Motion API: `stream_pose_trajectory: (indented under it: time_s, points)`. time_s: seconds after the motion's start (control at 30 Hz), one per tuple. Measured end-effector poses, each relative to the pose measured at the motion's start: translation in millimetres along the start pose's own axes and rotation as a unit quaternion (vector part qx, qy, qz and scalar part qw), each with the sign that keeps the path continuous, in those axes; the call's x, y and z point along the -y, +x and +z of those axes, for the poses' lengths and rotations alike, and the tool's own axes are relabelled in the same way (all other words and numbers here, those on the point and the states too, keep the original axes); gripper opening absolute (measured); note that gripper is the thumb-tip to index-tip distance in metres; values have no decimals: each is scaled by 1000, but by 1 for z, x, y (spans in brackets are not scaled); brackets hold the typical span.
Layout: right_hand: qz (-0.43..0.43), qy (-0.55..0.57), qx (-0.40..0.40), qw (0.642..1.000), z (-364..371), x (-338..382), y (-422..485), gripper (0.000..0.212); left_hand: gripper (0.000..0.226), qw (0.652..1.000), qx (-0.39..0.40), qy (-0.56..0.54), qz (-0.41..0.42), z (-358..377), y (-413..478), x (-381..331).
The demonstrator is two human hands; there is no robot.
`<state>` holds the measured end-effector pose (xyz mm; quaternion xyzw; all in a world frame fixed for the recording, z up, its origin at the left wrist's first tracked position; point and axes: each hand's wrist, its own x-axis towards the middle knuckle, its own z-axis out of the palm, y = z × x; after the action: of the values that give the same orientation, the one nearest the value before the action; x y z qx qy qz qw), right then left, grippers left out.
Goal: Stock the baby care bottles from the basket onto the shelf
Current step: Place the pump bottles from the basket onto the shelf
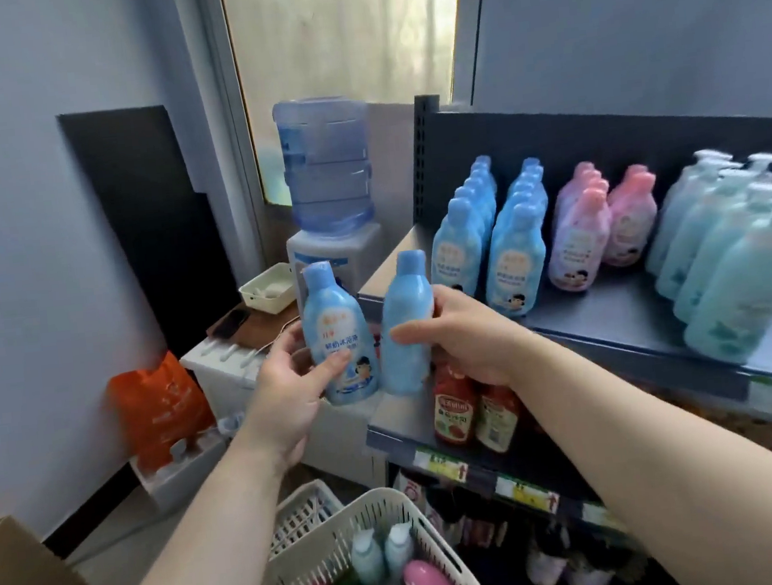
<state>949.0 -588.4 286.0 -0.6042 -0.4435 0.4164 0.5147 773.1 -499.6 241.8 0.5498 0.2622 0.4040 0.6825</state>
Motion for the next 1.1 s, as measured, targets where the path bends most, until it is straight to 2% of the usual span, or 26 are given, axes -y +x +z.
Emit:
stream_pose_trajectory:
  time_s: [0.07,0.17,0.3,0.47,0.63,0.97,1.1]
  points:
    - [-24,-63,-82,994,-5,17,21,48,47,999,-30,7,31,5,11,-6]
    - [-56,-152,-206,965,-8,31,53,62,49,997,-55,26,55,8,23,-12]
    - [-78,-269,-282,918,-6,34,85,61,52,993,-81,60,67,5,35,-11]
    - [-74,-337,-291,893,-2,29,109,60,49,990,-105,76,52,-3,45,-6]
    - [-53,-387,-308,867,2,26,120,69,48,990,-115,71,48,-5,53,3]
    - [-21,-407,-327,853,5,39,126,66,57,991,-102,68,48,-2,57,13]
    - [28,-404,-317,858,4,42,125,62,53,992,-96,61,53,-6,53,14]
